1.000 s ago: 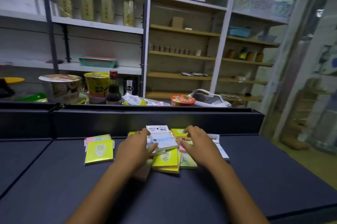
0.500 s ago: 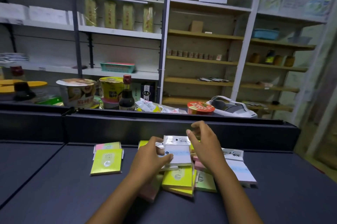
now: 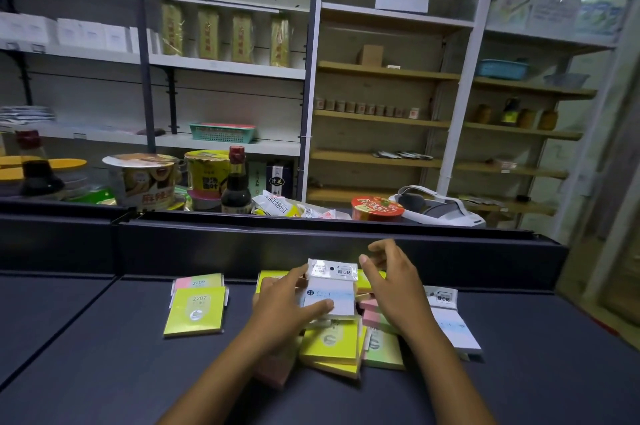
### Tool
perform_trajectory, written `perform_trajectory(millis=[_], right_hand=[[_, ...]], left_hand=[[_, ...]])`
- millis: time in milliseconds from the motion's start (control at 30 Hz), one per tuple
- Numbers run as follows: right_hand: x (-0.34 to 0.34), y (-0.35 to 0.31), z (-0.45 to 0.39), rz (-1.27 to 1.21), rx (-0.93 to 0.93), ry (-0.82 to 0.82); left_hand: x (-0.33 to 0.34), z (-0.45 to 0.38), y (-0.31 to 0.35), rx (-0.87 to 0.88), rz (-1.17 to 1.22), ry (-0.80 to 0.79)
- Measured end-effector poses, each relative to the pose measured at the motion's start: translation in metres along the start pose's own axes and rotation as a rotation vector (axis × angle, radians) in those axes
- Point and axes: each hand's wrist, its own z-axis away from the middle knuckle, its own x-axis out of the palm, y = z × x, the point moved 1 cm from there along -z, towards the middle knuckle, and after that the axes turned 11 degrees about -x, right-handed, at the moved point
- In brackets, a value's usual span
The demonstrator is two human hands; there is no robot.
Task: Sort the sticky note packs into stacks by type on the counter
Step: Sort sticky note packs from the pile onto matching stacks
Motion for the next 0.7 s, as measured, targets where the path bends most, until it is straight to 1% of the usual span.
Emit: perform_trajectory(millis=[100,233,333,433,567,700], right_hand=[[0.001,-0.002,0.001,-0.007,-0.006,-0.008],[0.001,-0.005,0.000,-0.023,-0.030,-0.009],[0.001,-0.009,0.000,-0.040,-0.043,-0.019],[0.003,-0.013,0.001,-0.060,-0.051,-0.040],[0.005,-0.019,0.005,-0.097,-0.048,-0.099],[0.008,-0.022,0.009,-0.108,-0.056,-0.201]], left_hand=[[-0.001,0.000,0.000,0.016,0.151,0.006],[-0.008,0.004,0.004,0.123,0.295,0.058],[-0.020,0.011,0.006,0.121,0.428,0.026],[-0.036,0.014,0.001,0.118,0.495,0.065],[-0.060,0.009,-0.012,0.090,0.681,0.103],[-0.077,0.005,-0.011,0.089,0.812,0.151]])
